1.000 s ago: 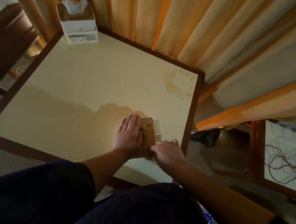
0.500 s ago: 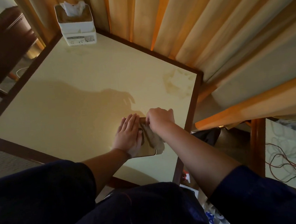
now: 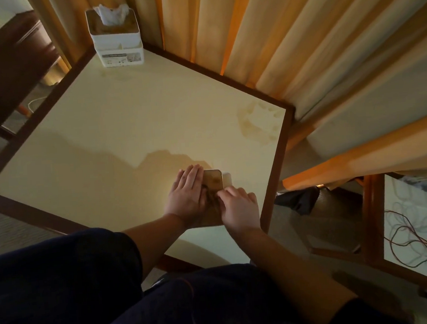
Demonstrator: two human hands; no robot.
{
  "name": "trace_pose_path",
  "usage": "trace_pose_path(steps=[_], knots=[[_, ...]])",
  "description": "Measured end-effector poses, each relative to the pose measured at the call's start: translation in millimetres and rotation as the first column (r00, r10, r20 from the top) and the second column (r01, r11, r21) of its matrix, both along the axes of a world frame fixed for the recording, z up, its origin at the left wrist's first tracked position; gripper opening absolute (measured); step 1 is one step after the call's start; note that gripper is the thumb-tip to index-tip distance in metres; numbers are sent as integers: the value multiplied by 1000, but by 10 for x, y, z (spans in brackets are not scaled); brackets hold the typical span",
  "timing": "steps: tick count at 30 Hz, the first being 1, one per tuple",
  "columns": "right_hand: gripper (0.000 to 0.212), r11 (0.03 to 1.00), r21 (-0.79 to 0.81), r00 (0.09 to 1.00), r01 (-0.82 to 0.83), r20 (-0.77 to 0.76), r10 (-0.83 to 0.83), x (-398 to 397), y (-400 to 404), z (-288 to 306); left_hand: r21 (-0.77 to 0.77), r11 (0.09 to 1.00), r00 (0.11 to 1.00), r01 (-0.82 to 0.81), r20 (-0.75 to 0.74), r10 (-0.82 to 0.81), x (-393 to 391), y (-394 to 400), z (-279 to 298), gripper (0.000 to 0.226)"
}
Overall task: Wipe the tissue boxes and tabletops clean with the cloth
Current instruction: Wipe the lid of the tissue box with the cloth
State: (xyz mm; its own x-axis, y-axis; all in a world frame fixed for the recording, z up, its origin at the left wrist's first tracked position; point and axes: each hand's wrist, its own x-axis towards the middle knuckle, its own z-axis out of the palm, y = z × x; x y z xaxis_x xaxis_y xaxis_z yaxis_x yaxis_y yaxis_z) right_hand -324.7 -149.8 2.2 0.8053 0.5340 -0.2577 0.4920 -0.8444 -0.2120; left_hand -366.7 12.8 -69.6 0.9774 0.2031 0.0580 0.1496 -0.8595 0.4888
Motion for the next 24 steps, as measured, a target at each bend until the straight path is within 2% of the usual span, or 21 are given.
trace_pose_path(steps=[4, 7, 10, 12, 16, 20, 24], knots=[[21, 991, -60, 990, -123, -78, 118, -227, -275, 102, 6, 1000, 999, 17, -31, -16, -10, -5, 8, 66], [17, 983, -96, 979, -160, -141, 145, -260, -290, 200, 6, 1000, 999, 21, -35, -21, -3, -5, 20, 67], [16, 956, -206, 960, -208, -232, 158, -72, -115, 388, -18, 1000, 1000, 16, -10, -16, 8, -8, 9, 65], [14, 932, -289, 966, -218, -198, 165, 73, 72, 483, -34, 999, 1000, 16, -12, -17, 5, -3, 10, 65], [29, 913, -379, 988, -151, -77, 131, 383, 428, 482, -28, 999, 1000, 28, -5, -28, -2, -10, 23, 63], [28, 930, -365, 998, -54, -31, 45, 708, 665, 395, 10, 999, 999, 39, -13, -38, -24, -8, 49, 61], [30, 954, -299, 999, -22, 37, 35, 748, 661, 300, 9, 999, 999, 45, -22, -45, -32, -13, 85, 61]])
